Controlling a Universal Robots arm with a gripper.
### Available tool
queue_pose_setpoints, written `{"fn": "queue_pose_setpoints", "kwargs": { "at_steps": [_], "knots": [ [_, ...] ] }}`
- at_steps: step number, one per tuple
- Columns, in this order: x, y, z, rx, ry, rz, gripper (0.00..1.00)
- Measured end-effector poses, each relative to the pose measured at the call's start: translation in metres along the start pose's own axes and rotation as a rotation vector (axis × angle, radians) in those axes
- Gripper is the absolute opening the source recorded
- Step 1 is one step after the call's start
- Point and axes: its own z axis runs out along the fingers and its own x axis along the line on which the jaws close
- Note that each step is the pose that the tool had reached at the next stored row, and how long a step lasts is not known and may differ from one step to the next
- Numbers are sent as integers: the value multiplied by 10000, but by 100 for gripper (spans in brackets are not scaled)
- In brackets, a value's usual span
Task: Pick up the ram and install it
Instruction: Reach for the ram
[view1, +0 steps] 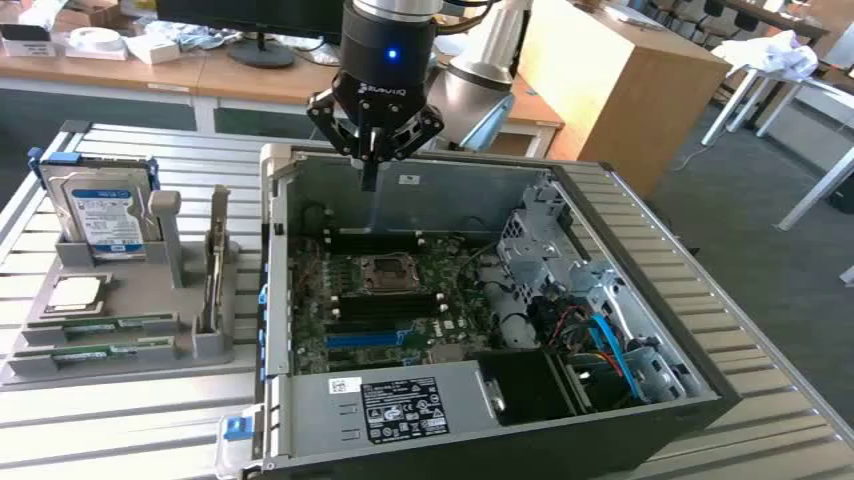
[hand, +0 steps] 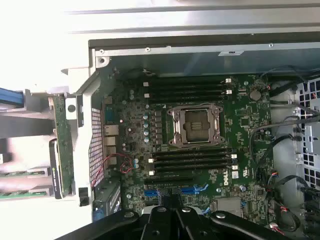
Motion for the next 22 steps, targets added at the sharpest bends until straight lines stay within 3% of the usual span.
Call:
{"fn": "queue_pose_setpoints", "kwargs": {
  "at_steps": [22],
  "knots": [
    [115,-9,-1,0,0,-1,10]
  ]
}}
